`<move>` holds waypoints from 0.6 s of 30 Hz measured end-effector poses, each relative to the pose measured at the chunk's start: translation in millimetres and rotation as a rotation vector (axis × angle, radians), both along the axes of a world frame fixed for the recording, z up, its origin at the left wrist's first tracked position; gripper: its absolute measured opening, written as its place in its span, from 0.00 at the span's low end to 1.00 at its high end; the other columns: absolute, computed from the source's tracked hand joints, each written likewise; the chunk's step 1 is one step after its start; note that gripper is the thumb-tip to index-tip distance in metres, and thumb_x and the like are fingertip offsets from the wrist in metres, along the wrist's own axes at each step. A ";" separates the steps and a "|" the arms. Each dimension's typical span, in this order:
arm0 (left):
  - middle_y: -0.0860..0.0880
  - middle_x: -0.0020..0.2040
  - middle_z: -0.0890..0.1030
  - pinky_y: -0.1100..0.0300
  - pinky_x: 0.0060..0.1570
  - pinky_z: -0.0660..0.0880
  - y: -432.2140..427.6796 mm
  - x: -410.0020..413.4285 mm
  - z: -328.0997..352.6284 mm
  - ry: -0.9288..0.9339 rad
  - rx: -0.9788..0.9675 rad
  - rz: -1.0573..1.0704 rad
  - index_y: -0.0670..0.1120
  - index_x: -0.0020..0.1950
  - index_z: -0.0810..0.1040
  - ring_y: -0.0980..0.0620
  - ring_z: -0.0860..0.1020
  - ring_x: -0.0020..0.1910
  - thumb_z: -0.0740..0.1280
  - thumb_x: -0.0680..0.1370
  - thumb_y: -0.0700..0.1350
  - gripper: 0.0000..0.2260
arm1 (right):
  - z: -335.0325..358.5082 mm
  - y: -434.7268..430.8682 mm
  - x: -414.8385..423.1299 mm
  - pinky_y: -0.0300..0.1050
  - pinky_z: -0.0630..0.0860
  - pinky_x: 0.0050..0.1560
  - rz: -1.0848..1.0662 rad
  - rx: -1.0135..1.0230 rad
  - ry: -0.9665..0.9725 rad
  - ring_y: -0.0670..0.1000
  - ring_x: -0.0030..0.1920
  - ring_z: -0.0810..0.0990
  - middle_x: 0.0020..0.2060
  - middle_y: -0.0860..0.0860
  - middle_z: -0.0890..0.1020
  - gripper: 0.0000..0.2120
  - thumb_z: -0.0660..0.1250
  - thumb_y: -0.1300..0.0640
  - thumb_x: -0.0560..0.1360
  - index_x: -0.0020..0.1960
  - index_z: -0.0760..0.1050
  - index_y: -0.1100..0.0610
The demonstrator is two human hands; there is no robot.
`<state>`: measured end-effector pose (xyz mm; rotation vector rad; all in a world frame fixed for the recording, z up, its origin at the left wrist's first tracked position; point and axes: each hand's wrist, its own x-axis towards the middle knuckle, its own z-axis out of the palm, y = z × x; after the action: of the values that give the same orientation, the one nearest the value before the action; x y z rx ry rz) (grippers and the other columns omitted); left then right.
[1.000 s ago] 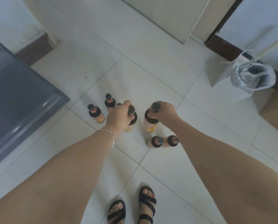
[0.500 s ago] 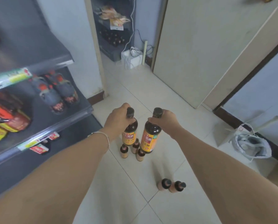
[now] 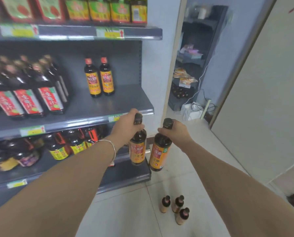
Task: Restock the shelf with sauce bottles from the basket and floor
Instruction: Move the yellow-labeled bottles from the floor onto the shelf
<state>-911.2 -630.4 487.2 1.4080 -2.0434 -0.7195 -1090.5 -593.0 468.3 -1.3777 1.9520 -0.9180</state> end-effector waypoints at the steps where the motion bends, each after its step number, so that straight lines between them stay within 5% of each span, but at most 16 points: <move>1: 0.44 0.48 0.78 0.53 0.49 0.74 -8.8 14.2 9.9 -0.008 -0.019 0.019 0.45 0.55 0.69 0.43 0.78 0.49 0.70 0.73 0.44 0.15 | 10.5 -12.5 13.2 0.53 0.78 0.56 0.022 -0.018 0.004 0.56 0.53 0.79 0.51 0.56 0.81 0.19 0.71 0.52 0.71 0.58 0.74 0.59; 7: 0.44 0.50 0.79 0.53 0.46 0.74 -74.8 81.5 61.7 -0.084 -0.128 0.118 0.46 0.60 0.69 0.43 0.78 0.49 0.69 0.74 0.46 0.17 | 68.0 -91.8 84.3 0.46 0.76 0.48 0.123 -0.143 -0.027 0.55 0.50 0.80 0.49 0.56 0.81 0.17 0.71 0.52 0.71 0.54 0.75 0.61; 13: 0.43 0.52 0.80 0.48 0.49 0.77 -131.1 112.2 80.8 -0.096 -0.214 0.215 0.48 0.61 0.67 0.39 0.79 0.51 0.68 0.75 0.47 0.17 | 93.3 -153.0 124.1 0.51 0.77 0.55 0.136 -0.253 -0.050 0.55 0.52 0.79 0.51 0.56 0.81 0.16 0.72 0.54 0.71 0.55 0.74 0.61; 18: 0.41 0.53 0.80 0.45 0.51 0.77 -179.1 121.8 83.7 -0.091 -0.207 0.288 0.48 0.64 0.66 0.38 0.79 0.52 0.67 0.76 0.49 0.20 | 93.0 -208.2 138.5 0.43 0.74 0.51 0.136 -0.302 -0.075 0.52 0.51 0.77 0.53 0.56 0.80 0.17 0.71 0.55 0.72 0.58 0.74 0.61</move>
<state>-789.5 -809.5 570.9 1.5908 -1.8652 -0.3189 -952.0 -801.3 561.3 -1.5965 1.6906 -1.2168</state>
